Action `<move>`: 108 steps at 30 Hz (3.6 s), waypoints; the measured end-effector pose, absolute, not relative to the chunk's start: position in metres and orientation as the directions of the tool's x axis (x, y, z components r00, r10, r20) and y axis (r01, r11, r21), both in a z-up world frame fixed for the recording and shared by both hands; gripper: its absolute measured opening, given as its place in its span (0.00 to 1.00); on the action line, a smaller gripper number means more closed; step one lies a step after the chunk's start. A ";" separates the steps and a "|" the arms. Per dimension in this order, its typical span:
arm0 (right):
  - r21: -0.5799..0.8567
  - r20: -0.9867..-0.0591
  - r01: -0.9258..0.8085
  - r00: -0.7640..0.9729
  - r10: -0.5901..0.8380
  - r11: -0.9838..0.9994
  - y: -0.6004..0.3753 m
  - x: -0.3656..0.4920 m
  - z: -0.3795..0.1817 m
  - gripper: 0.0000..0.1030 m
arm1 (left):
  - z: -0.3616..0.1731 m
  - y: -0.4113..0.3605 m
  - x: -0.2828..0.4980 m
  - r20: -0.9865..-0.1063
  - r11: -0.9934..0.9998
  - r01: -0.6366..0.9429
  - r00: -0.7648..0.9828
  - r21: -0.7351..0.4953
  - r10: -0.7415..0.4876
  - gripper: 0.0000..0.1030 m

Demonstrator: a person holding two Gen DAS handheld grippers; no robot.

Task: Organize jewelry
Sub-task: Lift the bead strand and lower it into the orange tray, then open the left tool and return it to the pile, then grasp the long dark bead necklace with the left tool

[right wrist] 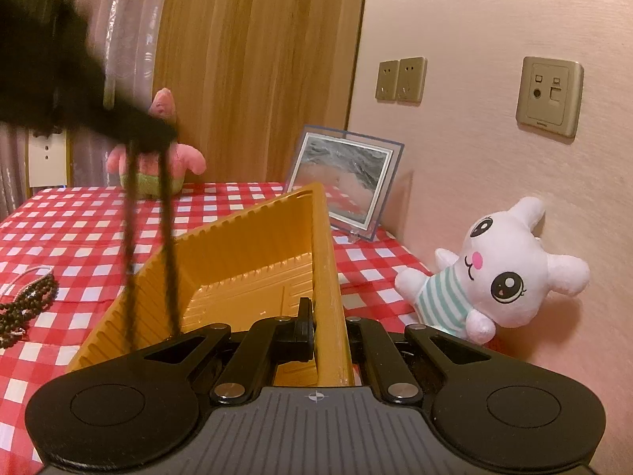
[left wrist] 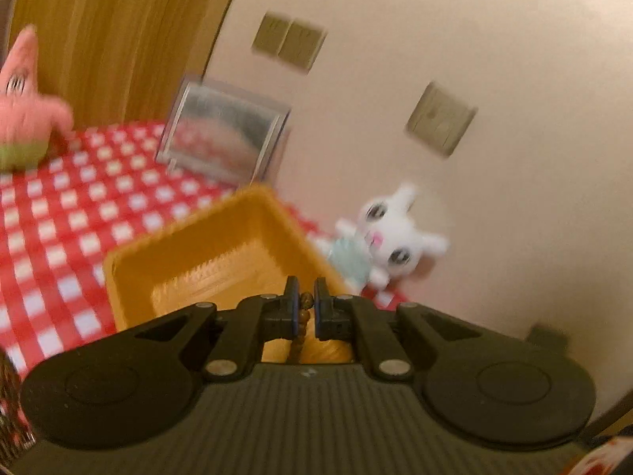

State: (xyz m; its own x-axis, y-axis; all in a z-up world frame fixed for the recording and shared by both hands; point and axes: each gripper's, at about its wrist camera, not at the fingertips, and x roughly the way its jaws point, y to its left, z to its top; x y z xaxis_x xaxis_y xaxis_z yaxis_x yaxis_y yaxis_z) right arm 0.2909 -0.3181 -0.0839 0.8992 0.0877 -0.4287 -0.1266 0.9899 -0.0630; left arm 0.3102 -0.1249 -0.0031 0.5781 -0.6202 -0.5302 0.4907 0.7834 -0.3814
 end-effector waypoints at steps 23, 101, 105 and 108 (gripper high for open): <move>-0.058 -0.432 -0.123 0.898 0.086 0.991 -0.321 0.290 -0.087 0.03 | -0.013 -0.143 0.338 -0.504 0.791 0.470 0.610 -0.391 -0.611 0.06; -0.075 -0.456 -0.102 0.888 0.057 0.992 -0.325 0.294 -0.091 0.03 | -0.097 0.055 0.246 -0.751 0.998 0.001 0.659 -0.063 -0.048 0.22; -0.075 -0.456 -0.102 0.888 0.057 0.992 -0.325 0.294 -0.091 0.03 | -0.097 0.055 0.257 -0.747 0.998 0.011 0.663 -0.057 -0.050 0.22; -0.076 -0.456 -0.102 0.888 0.057 0.992 -0.324 0.294 -0.091 0.03 | -0.097 0.057 0.268 -0.746 0.998 0.008 0.664 -0.060 -0.051 0.22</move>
